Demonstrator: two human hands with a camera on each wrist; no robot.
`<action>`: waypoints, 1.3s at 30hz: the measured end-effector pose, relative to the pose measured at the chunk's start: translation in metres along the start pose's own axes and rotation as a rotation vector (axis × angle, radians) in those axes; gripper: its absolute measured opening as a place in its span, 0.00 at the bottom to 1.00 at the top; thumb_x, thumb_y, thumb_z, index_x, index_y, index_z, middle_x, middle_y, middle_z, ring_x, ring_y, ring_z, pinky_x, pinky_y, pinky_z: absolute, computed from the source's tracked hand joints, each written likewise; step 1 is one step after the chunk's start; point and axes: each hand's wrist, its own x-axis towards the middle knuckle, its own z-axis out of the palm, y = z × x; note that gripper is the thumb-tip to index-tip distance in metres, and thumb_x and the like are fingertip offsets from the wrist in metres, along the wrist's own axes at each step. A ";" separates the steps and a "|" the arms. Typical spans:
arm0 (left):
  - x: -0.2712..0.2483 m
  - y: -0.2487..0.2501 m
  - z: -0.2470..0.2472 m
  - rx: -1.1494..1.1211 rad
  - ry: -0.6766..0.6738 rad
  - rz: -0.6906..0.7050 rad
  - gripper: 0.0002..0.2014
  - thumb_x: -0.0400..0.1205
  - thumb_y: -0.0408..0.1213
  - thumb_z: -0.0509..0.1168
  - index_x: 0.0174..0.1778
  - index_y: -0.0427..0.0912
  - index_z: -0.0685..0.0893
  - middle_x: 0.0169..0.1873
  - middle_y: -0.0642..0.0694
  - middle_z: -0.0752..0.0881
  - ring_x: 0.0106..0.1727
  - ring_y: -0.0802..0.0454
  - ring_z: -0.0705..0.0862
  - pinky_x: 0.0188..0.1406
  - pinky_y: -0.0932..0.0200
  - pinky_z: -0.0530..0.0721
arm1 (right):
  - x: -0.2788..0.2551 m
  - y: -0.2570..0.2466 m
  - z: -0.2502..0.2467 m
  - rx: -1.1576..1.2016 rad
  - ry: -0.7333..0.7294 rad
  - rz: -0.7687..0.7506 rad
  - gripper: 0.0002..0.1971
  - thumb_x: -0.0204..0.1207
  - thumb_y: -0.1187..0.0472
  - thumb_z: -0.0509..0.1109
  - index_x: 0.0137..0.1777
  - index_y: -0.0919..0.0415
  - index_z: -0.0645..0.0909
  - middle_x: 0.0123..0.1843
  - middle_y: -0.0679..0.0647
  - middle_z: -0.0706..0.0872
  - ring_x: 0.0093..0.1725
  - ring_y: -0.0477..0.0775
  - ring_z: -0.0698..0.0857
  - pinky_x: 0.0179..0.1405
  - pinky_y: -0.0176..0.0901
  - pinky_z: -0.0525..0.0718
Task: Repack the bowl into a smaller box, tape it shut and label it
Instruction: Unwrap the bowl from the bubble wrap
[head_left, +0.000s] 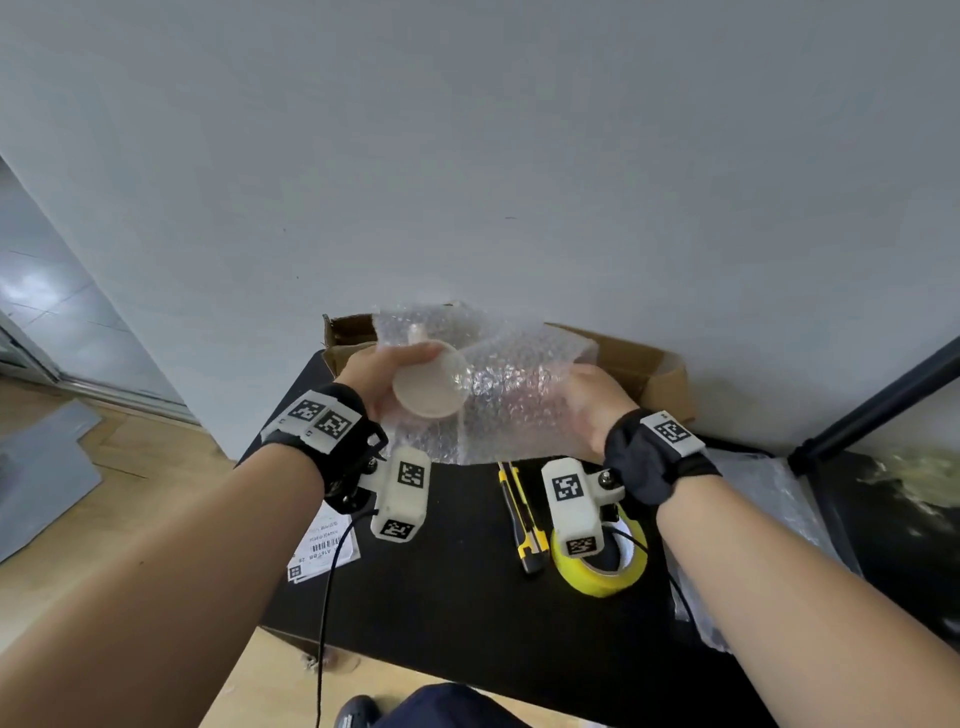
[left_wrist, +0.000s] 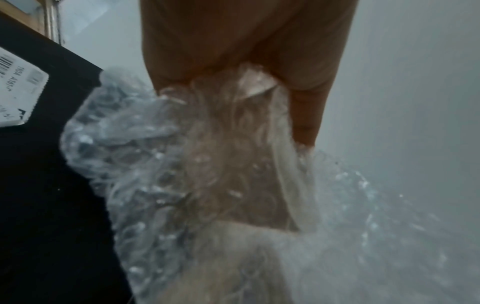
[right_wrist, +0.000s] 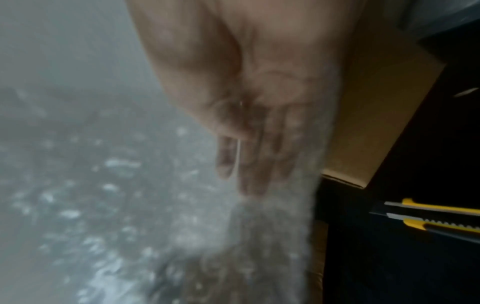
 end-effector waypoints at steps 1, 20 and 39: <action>-0.001 0.002 -0.001 -0.028 -0.001 0.022 0.30 0.68 0.44 0.77 0.66 0.39 0.81 0.61 0.33 0.80 0.55 0.32 0.85 0.29 0.45 0.88 | -0.014 -0.012 -0.003 -0.052 0.059 0.021 0.18 0.75 0.79 0.55 0.47 0.62 0.85 0.28 0.53 0.79 0.29 0.50 0.78 0.26 0.37 0.75; 0.000 0.014 0.012 -0.397 -0.056 0.189 0.11 0.84 0.48 0.60 0.46 0.44 0.82 0.40 0.43 0.87 0.43 0.45 0.86 0.49 0.48 0.81 | -0.026 -0.008 -0.006 -0.180 -0.061 0.214 0.15 0.78 0.75 0.64 0.63 0.76 0.79 0.44 0.63 0.87 0.40 0.55 0.87 0.43 0.41 0.88; -0.001 0.005 0.005 -0.286 0.000 0.153 0.28 0.72 0.36 0.73 0.68 0.42 0.76 0.68 0.37 0.76 0.63 0.36 0.81 0.55 0.42 0.85 | -0.006 -0.029 0.021 0.434 -0.143 0.016 0.28 0.73 0.55 0.75 0.73 0.58 0.75 0.72 0.59 0.80 0.70 0.62 0.79 0.70 0.61 0.77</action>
